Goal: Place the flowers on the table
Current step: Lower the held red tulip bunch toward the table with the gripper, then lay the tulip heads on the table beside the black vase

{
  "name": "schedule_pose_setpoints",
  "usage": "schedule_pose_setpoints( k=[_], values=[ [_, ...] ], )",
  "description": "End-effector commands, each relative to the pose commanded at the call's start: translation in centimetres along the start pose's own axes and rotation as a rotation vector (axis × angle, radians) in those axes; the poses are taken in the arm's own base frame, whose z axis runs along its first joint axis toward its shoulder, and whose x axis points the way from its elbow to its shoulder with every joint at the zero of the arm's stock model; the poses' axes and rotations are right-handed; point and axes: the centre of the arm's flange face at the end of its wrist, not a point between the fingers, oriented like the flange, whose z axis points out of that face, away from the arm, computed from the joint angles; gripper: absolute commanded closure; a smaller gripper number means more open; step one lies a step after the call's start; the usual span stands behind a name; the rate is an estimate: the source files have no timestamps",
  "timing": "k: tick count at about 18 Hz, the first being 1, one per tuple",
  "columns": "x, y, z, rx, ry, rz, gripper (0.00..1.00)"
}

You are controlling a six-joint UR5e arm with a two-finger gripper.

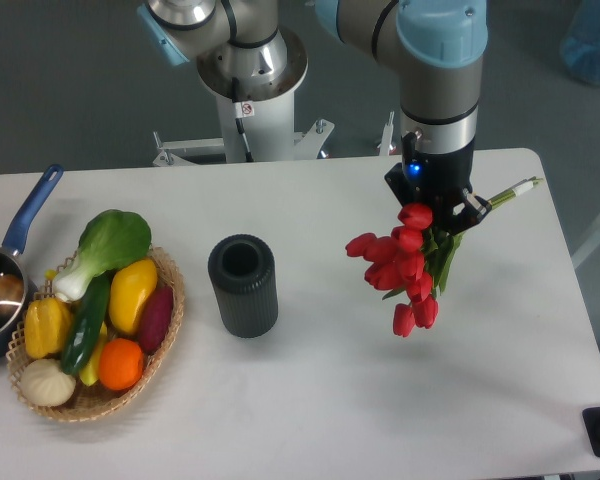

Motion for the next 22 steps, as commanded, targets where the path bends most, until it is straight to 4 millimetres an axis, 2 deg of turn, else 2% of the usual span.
schedule_pose_setpoints(
  k=[6,8,12,19,22],
  values=[
    [0.1,-0.1,0.9,-0.004,0.016,0.000,0.91],
    [1.0,0.1,2.5,-0.009,0.044,-0.004,0.91],
    [2.1,-0.9,6.1,-0.019,0.096,-0.002,0.92],
    [0.7,-1.0,12.6,-0.026,0.136,-0.006,0.91],
    [0.6,-1.0,14.1,-0.028,0.138,-0.005,0.88]
  ],
)
